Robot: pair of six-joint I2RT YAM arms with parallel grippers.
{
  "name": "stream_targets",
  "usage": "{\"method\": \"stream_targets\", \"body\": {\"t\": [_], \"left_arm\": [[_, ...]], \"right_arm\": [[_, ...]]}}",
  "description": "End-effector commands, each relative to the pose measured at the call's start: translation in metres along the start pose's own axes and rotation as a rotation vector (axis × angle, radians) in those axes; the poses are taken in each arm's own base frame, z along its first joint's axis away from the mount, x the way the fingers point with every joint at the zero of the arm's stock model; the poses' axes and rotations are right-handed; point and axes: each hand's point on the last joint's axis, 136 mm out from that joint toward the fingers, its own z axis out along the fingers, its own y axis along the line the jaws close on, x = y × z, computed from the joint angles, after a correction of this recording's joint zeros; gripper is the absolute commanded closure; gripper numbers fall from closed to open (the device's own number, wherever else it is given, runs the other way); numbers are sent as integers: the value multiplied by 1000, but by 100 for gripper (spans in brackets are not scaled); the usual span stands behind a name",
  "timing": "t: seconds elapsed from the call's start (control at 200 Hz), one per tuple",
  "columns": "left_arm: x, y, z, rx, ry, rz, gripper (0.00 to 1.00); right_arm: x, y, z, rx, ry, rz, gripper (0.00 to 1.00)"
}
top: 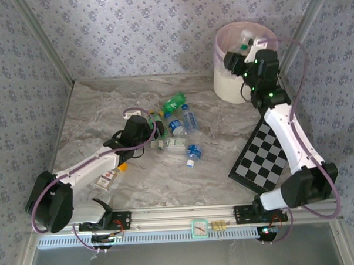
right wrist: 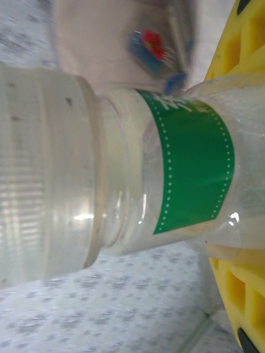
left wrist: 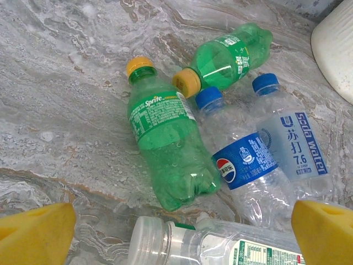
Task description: Put the plastic bottles in the bin
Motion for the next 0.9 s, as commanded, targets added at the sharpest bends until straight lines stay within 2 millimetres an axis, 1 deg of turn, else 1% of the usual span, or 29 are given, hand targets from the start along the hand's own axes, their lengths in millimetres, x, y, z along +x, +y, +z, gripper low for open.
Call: {"method": "stream_targets", "body": {"t": [0.0,0.055,0.125,0.17,0.175,0.23,0.295,0.3,0.385,0.395,0.53,0.65,0.735,0.82,0.895], "left_arm": [[-11,-11,-7,48,-19,-8,0],[-10,-12,-7,52,-16,-5,0],[-9,-12,-6,55,-11,-1,0],[-8,-13,-6,58,-7,2,0],[-8,-13,-6,58,-7,2,0],[-9,-14,-7,64,-7,3,0],[-9,-15,-8,66,-6,5,0],[-9,-15,-8,66,-7,5,0],[-9,-14,-9,65,-3,10,0],[-9,-14,-9,65,-4,10,0],[-9,-13,-11,58,0,18,0],[-8,-10,-13,51,-3,16,0],[-7,-9,-12,48,1,15,0],[-6,-9,-12,49,6,15,0],[-5,-8,-11,47,9,16,0]], "right_arm": [[-42,-15,12,63,-103,-40,53],[-58,-20,19,84,-141,-52,53],[-71,-28,30,126,-168,-76,53],[-73,-35,41,149,-165,-84,53],[-75,-35,40,150,-170,-85,53],[-75,-44,54,173,-160,-86,53],[-68,-53,72,194,-133,-85,53],[-70,-53,72,193,-137,-85,53],[-58,-65,94,217,-94,-83,53],[-60,-65,95,217,-97,-83,52],[-41,-82,121,242,-19,-64,52],[-22,-92,137,251,46,-37,52],[-4,-98,147,254,95,-29,52],[9,-103,153,257,132,-13,50],[15,-107,157,254,150,6,48]]}}
